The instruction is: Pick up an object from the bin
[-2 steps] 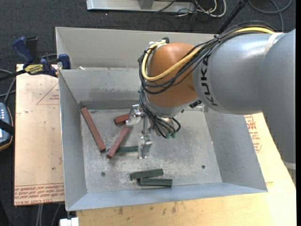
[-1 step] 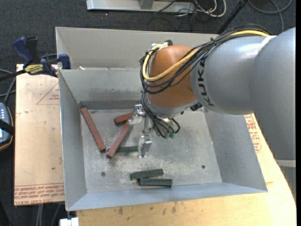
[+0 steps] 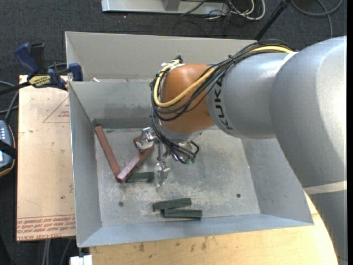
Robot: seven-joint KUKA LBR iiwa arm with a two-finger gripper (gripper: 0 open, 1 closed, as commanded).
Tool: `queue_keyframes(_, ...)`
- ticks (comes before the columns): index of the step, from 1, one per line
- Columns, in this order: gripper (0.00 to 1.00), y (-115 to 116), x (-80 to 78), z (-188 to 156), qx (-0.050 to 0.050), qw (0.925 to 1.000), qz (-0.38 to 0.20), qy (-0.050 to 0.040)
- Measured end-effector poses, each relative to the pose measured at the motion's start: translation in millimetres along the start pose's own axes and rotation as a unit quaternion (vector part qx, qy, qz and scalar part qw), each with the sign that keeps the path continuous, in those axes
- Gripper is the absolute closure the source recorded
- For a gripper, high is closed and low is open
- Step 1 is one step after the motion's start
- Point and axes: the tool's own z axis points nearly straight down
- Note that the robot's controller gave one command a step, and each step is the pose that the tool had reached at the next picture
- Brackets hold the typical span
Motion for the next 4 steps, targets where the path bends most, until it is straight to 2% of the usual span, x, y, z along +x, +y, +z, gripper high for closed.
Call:
queue_keyframes(1, 1.00, 2.3, 7.7, 7.3, -0.003, 0.9999, -0.005, 0.0127)
queue_keyframes(3, 1.00, 2.6, 9.2, 3.1, -0.003, 0.9999, -0.005, 0.0159)
queue_keyframes(4, 1.00, 2.8, 9.1, -12.3, -0.003, 0.9998, -0.005, 0.0166)
